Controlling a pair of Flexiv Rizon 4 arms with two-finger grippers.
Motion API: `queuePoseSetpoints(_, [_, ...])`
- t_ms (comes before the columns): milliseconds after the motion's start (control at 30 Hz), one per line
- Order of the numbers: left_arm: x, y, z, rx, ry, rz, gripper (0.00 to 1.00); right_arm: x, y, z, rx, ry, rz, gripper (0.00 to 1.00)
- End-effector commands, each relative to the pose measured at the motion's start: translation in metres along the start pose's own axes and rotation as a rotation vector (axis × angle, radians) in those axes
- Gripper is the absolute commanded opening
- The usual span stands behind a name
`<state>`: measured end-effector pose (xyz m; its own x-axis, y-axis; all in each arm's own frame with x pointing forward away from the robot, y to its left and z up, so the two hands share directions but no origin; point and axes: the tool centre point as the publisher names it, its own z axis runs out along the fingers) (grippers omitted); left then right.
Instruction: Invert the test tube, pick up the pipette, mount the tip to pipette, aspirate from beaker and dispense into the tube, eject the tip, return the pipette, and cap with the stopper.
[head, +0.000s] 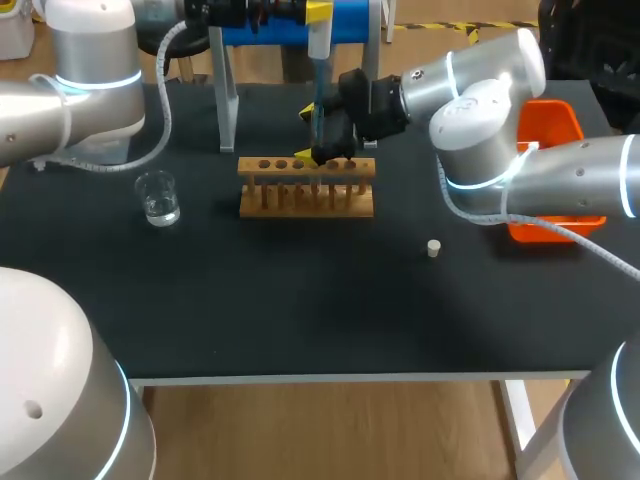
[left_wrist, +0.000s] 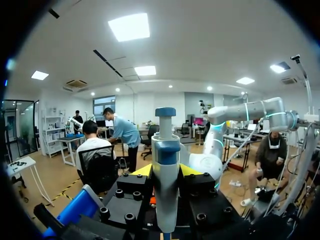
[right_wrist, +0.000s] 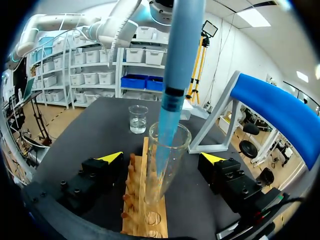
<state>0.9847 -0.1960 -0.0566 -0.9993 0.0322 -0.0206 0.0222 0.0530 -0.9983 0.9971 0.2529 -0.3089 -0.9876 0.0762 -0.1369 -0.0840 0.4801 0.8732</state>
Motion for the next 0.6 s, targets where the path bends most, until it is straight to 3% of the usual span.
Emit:
queuePoseSetpoints(33, [0.003, -0.005, 0.0, -0.007, -0.007, 0.001, 0.0, 0.0, 0.0, -0.001, 0.003, 0.001, 0.0, 1.0])
queuePoseSetpoints(600, [0.009, -0.022, 0.005, -0.024, -0.021, 0.028, 0.0, 0.0, 0.0, -0.001, 0.003, 0.001, 0.0, 1.0])
